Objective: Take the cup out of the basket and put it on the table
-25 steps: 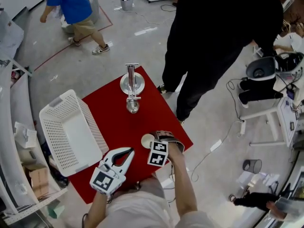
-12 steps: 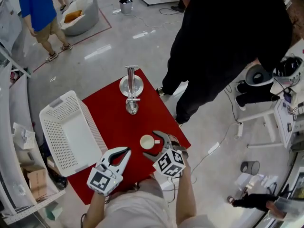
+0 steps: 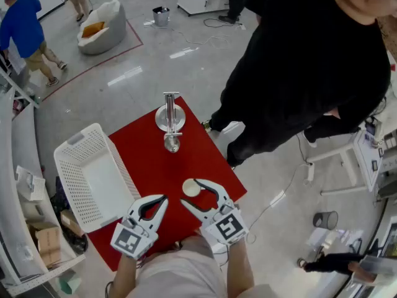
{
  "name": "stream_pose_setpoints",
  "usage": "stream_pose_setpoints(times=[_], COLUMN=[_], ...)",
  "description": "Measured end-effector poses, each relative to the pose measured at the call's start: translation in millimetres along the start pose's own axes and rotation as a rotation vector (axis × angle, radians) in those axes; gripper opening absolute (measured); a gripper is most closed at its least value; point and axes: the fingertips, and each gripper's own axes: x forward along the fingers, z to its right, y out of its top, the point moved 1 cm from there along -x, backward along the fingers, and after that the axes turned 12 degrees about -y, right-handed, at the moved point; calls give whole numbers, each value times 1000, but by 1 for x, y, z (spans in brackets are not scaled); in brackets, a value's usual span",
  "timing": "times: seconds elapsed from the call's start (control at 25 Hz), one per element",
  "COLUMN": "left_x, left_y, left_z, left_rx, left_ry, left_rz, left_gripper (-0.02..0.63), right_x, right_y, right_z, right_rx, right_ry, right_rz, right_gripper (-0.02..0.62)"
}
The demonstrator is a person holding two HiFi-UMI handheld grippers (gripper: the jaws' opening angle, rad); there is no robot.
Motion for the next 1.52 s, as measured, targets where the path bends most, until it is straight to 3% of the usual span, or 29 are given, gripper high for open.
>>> stream_pose_setpoints(times=[0.04,0.12,0.28,0.44,0.68,1.52], left_x=[-2,-6,-12,-13,-10,-23], left_y=[2,5,9,10,12,6], left_z=[2,5,9,13,21,23], left_rx=[-1,0,3,5,18,15], left_ry=[-1,-4,-10,-20,-41,-32], left_rz=[5,18,30,37,40,35], left_gripper=[11,11,11,11,11,11], right_x=[-3,-9,-16,-20,-21,-22], right_y=[3,6,16,22,22,24], right_z=[0,-2,-5,-13,-29,-44], right_rx=[19,39,112,175,178,164], right_ry=[-18,-37,-77,-77,-28,-17], right_rz=[20,41,116,165,154,152], right_gripper=[227,200,73,14,8,8])
